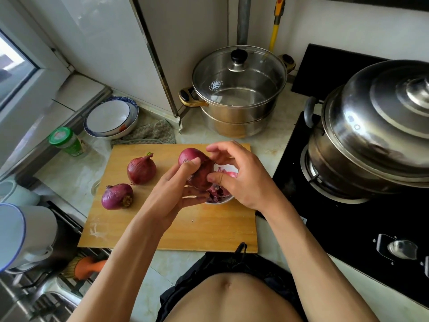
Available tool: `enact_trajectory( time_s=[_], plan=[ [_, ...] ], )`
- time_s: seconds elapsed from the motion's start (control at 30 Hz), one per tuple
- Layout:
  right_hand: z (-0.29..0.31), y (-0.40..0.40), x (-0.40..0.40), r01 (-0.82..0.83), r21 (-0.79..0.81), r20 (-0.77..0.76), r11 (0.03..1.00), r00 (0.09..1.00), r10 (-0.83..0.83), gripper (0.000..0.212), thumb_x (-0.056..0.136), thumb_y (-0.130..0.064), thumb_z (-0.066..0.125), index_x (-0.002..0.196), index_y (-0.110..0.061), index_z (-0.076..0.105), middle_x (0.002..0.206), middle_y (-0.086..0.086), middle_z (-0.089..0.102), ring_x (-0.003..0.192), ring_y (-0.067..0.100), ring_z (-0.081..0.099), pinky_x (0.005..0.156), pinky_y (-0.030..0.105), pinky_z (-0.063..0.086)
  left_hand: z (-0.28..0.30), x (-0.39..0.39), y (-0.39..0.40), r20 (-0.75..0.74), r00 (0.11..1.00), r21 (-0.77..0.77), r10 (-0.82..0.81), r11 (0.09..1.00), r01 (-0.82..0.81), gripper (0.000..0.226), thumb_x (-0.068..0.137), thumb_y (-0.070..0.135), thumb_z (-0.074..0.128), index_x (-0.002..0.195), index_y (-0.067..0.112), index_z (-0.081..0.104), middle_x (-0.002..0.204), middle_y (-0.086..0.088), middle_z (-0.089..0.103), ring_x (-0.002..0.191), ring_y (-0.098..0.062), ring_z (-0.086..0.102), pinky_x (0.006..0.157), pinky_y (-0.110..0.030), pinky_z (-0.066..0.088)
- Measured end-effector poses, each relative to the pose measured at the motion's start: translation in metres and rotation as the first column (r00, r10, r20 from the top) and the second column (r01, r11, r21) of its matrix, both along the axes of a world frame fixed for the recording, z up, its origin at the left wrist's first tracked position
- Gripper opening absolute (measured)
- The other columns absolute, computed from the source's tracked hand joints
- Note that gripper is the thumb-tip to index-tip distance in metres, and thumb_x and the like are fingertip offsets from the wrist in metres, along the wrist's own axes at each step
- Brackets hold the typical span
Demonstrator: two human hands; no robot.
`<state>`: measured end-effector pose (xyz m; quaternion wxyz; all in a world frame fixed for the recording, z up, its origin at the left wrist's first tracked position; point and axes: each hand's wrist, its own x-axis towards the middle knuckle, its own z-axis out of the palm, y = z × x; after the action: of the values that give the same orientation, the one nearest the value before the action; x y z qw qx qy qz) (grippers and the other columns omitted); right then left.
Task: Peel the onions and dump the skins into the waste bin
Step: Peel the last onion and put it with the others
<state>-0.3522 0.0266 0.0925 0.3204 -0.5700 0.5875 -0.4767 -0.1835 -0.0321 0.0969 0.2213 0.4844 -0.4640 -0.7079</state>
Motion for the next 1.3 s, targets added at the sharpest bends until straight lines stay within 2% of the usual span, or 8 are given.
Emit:
enact_trajectory(
  time_s=[0.27,0.47,0.6,0.77,0.87,1.0,1.17,1.3],
  plan=[
    [-0.005,0.002,-0.004,0.081,-0.027,0.111,0.996,0.991,-0.078,0.042,0.081,-0.013,0.080,0.119,-0.018,0.063,0.108,-0.008,0.065,0.102,0.010,0.063,0.094,0.035,0.053,0.003,-0.005,-0.002,-0.037,0.999,-0.024,-0.001,1.000,0.000,0.045,0.091,0.042,0.070,0.125,0.011,0.067,0.094,-0.006,0.077,0.087,-0.027,0.075,0.092,-0.047,0.060],
    [-0.009,0.004,-0.007,0.073,0.066,0.164,0.995,0.983,-0.083,0.034,0.088,-0.025,0.076,0.119,-0.021,0.064,0.118,-0.009,0.066,0.103,0.009,0.066,0.087,0.036,0.059,0.000,-0.002,0.000,-0.247,0.967,0.044,0.065,0.998,-0.055,0.043,0.083,0.027,0.071,0.123,0.013,0.063,0.107,-0.013,0.075,0.088,-0.027,0.073,0.076,-0.033,0.061],
    [-0.008,0.007,-0.008,0.033,0.067,0.301,0.997,0.952,-0.052,0.041,0.082,-0.032,0.075,0.120,-0.019,0.063,0.116,-0.008,0.068,0.102,0.010,0.068,0.082,0.026,0.057,0.001,0.003,-0.004,-0.343,0.937,0.118,0.069,0.993,-0.030,0.081,0.069,0.042,0.092,0.134,0.007,0.061,0.127,-0.024,0.067,0.107,-0.037,0.069,0.087,-0.038,0.060],
    [-0.015,0.006,-0.007,0.051,0.061,0.274,0.997,0.959,-0.065,0.038,0.089,-0.016,0.074,0.125,-0.012,0.065,0.124,-0.001,0.067,0.108,0.015,0.067,0.085,0.033,0.059,-0.003,0.008,-0.006,-0.435,0.896,0.138,0.085,0.990,-0.027,0.087,0.071,0.035,0.089,0.144,0.005,0.051,0.143,-0.025,0.058,0.124,-0.042,0.063,0.106,-0.048,0.052],
    [-0.012,0.007,-0.007,0.066,0.090,0.254,0.994,0.963,-0.087,0.031,0.090,-0.006,0.070,0.121,-0.009,0.067,0.113,-0.001,0.072,0.100,0.009,0.070,0.082,0.026,0.058,-0.004,0.008,-0.005,-0.456,0.888,0.077,0.063,0.997,-0.031,0.086,0.071,0.029,0.089,0.144,0.008,0.049,0.145,-0.027,0.055,0.123,-0.043,0.063,0.113,-0.054,0.044],
    [0.000,0.005,-0.008,0.089,0.122,0.145,0.989,0.984,-0.107,0.023,0.087,-0.014,0.074,0.110,-0.011,0.072,0.098,-0.014,0.071,0.090,-0.006,0.069,0.075,0.012,0.053,-0.004,0.007,-0.004,-0.402,0.914,0.008,0.055,0.998,-0.057,0.078,0.071,0.015,0.074,0.145,0.014,0.050,0.140,-0.023,0.061,0.114,-0.037,0.067,0.106,-0.052,0.048],
    [0.010,0.004,-0.006,0.124,0.181,0.096,0.976,0.985,-0.143,0.022,0.081,-0.022,0.079,0.101,-0.016,0.074,0.093,-0.010,0.075,0.085,0.000,0.072,0.075,0.026,0.060,-0.003,0.007,-0.003,-0.351,0.935,-0.063,0.043,0.996,-0.069,0.081,0.067,0.006,0.077,0.144,0.018,0.055,0.126,-0.018,0.069,0.110,-0.036,0.068,0.100,-0.052,0.056],
    [0.015,0.005,-0.005,0.117,0.195,0.121,0.974,0.982,-0.143,0.013,0.082,-0.017,0.077,0.095,-0.015,0.075,0.085,-0.013,0.074,0.081,-0.002,0.071,0.072,0.021,0.059,-0.002,0.006,-0.004,-0.318,0.948,-0.109,0.031,0.992,-0.069,0.072,0.075,-0.005,0.068,0.141,0.021,0.058,0.120,-0.015,0.072,0.102,-0.033,0.071,0.090,-0.042,0.060]
  ],
)
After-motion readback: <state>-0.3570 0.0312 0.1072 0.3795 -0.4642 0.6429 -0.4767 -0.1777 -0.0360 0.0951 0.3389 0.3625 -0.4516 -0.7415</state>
